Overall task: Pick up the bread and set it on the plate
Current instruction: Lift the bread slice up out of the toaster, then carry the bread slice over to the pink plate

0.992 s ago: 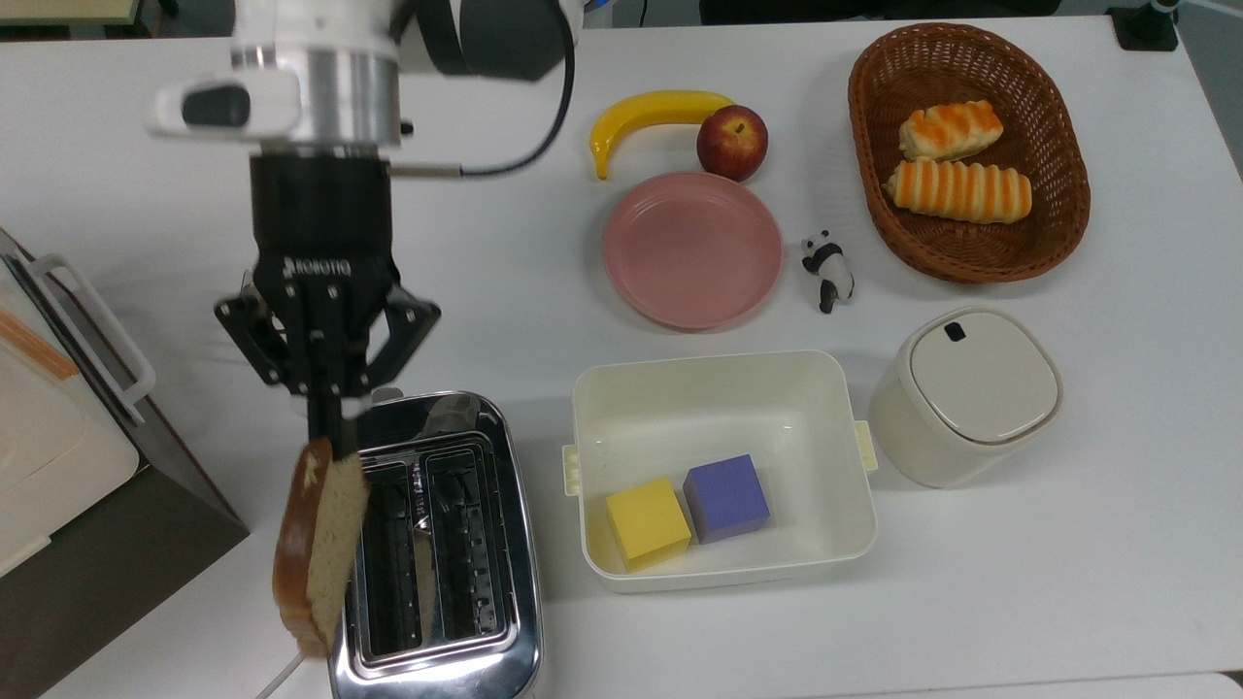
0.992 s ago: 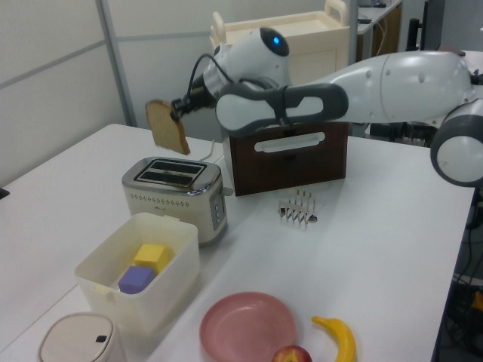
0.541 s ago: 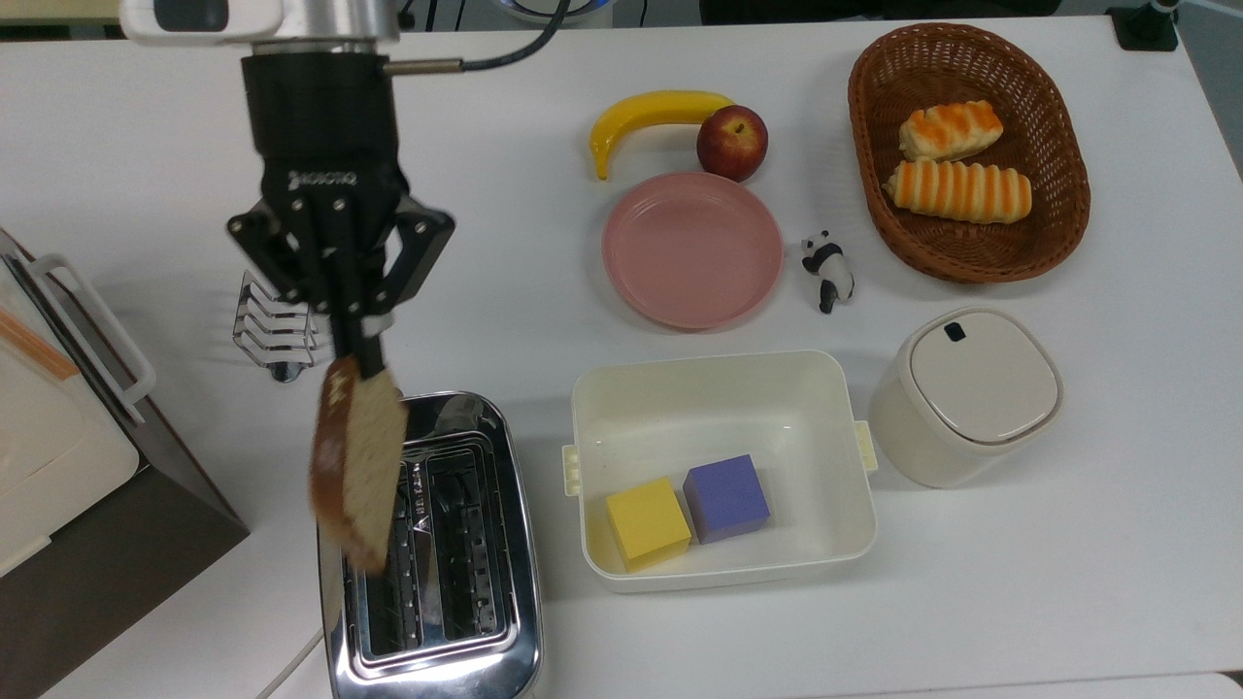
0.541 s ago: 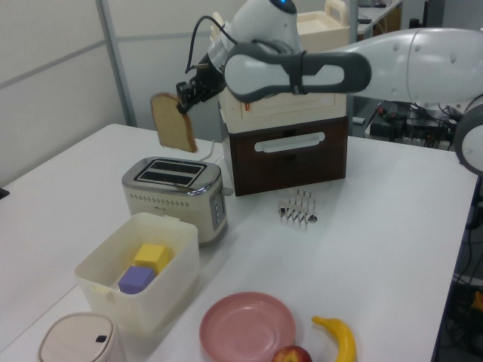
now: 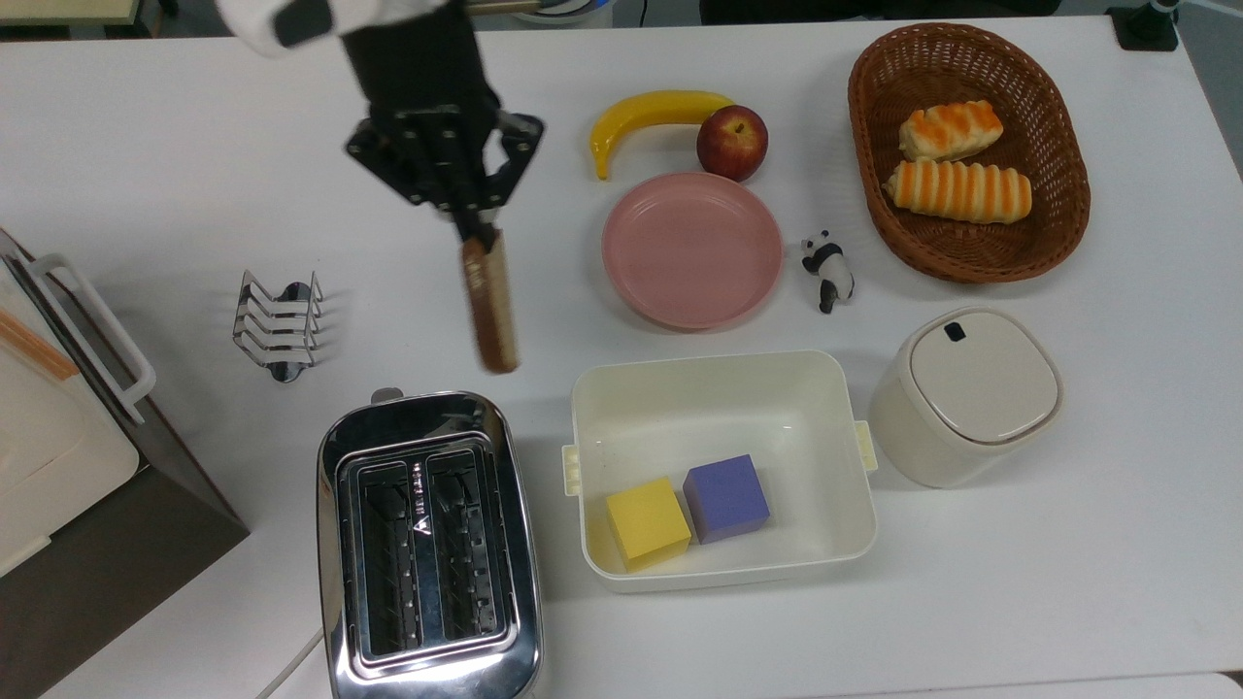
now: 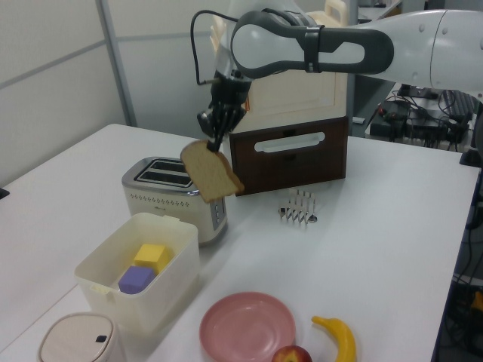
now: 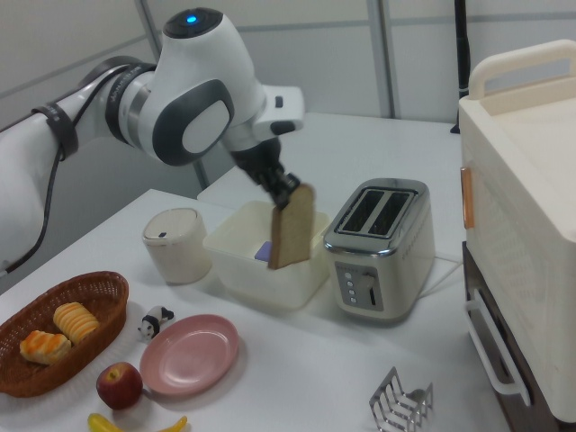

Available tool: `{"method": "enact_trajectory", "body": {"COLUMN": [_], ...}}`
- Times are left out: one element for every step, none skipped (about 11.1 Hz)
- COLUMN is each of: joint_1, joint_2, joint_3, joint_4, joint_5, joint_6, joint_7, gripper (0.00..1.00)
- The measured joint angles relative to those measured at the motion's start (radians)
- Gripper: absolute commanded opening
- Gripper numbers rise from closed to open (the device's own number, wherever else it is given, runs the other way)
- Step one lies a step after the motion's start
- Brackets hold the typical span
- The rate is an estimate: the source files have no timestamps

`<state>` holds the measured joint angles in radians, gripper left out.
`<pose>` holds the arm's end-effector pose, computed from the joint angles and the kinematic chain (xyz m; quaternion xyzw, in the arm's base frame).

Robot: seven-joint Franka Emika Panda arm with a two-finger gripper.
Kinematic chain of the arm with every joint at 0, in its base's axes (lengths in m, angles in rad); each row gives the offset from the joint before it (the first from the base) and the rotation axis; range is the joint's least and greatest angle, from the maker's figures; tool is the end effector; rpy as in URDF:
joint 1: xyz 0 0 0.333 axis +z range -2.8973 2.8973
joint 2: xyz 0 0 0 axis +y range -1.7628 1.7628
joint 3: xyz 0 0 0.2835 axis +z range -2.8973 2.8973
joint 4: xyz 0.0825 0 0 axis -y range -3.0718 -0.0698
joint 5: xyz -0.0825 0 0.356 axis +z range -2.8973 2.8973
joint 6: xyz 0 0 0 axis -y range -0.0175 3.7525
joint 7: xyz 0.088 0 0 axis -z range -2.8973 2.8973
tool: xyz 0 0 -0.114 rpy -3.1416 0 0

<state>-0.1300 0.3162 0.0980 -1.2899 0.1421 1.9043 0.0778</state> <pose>0.6423 -0.0196 0.5655 -0.9826 0.0716 -0.1469 0.0878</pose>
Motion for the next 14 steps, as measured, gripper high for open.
{"method": "enact_trajectory", "body": {"joint_1": [0.014, 0.038, 0.062, 0.089, 0.11, 0.126, 0.142, 0.162, 0.181, 0.198, 0.209, 0.215, 0.218, 0.224], "joint_2": [0.0, 0.001, 0.001, 0.002, 0.002, 0.004, 0.007, 0.009, 0.013, 0.015, 0.018, 0.023, 0.033, 0.042], "joint_3": [0.011, 0.016, 0.018, 0.019, 0.02, 0.02, 0.021, 0.021, 0.021, 0.021, 0.021, 0.021, 0.021, 0.021], "joint_4": [-0.006, -0.014, -0.026, -0.04, -0.053, -0.061, -0.069, -0.085, -0.1, -0.115, -0.124, -0.133, -0.137, -0.138], "joint_5": [0.0, 0.0, 0.0, 0.0, 0.0, 0.0, 0.0, 0.0, 0.0, 0.0, 0.0, -0.001, -0.001, -0.001], "joint_6": [-0.054, -0.093, -0.114, -0.132, -0.152, -0.181, -0.207, -0.225, -0.233, -0.243, -0.246, -0.246, -0.246, -0.247], "joint_7": [-0.009, -0.012, -0.012, -0.012, -0.012, -0.013, -0.014, -0.015, -0.016, -0.016, -0.016, -0.017, -0.019, -0.025], "gripper": [0.0, 0.0, 0.0, 0.01, 0.02, 0.02, 0.02, 0.02, 0.02, 0.02, 0.02, 0.02, 0.02, 0.02]}}
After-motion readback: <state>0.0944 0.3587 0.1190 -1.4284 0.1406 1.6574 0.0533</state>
